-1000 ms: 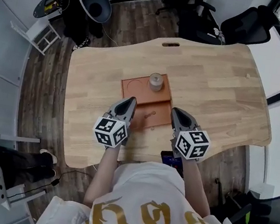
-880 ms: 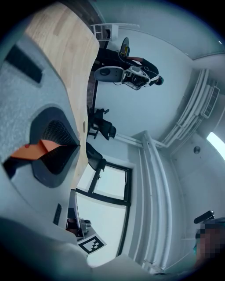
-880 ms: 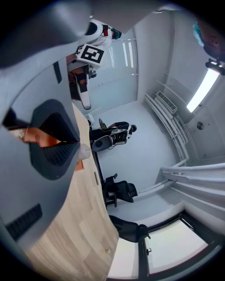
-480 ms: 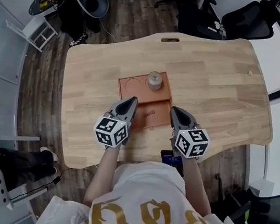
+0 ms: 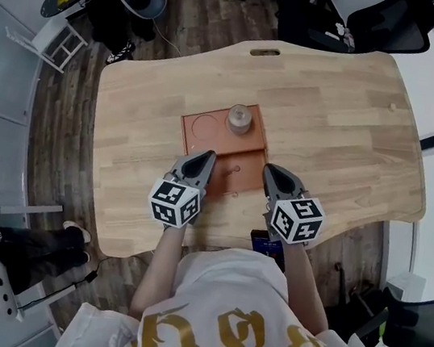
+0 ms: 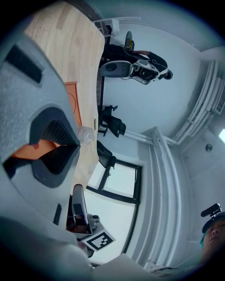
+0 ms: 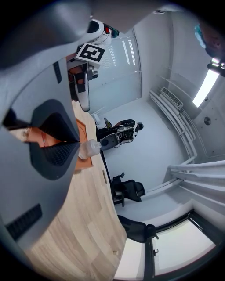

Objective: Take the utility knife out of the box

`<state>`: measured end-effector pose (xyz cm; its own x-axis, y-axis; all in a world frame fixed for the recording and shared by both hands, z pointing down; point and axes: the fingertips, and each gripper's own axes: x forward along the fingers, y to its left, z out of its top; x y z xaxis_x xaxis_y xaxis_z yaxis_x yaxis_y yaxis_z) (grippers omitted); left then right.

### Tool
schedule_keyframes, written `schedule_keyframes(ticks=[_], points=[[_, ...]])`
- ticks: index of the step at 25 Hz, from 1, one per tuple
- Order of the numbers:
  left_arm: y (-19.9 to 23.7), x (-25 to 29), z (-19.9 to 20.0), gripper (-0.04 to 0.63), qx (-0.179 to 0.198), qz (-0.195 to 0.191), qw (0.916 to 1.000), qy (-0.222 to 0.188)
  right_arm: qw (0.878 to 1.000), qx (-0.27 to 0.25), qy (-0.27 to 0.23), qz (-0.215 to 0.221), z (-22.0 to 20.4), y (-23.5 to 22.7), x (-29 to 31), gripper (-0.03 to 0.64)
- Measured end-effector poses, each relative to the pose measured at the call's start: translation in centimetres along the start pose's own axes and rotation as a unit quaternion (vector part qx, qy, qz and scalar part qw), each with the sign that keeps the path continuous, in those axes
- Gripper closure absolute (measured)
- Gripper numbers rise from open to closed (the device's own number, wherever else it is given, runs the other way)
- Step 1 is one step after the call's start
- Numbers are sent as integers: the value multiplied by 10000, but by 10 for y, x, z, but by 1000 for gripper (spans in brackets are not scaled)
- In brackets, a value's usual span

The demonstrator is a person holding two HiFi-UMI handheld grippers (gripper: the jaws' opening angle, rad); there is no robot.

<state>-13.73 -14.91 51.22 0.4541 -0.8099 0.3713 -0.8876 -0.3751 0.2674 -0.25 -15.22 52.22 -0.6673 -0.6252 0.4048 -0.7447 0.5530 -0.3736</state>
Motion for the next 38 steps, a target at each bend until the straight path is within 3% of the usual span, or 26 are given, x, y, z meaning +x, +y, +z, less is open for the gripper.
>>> schedule_keyframes(ticks=[8, 12, 24, 32, 38], points=[[-1, 15, -18, 585, 120, -147, 9991, 376, 9998, 49, 130, -138, -11, -17, 4, 605], [-4, 27, -39, 584, 406, -253, 9950, 877, 9996, 139, 178, -174, -15, -25, 7, 605], [-1, 45, -81, 584, 421, -344, 9840, 1697, 9986, 248, 459, -100, -32, -40, 21, 604], [-3, 61, -107, 584, 170, -535, 9729, 2244, 9978, 270, 604, -78, -38, -51, 25, 605], [-5, 64, -127, 584, 776, -565, 9576, 2716, 9969, 245, 746, -53, -47, -56, 29, 604]])
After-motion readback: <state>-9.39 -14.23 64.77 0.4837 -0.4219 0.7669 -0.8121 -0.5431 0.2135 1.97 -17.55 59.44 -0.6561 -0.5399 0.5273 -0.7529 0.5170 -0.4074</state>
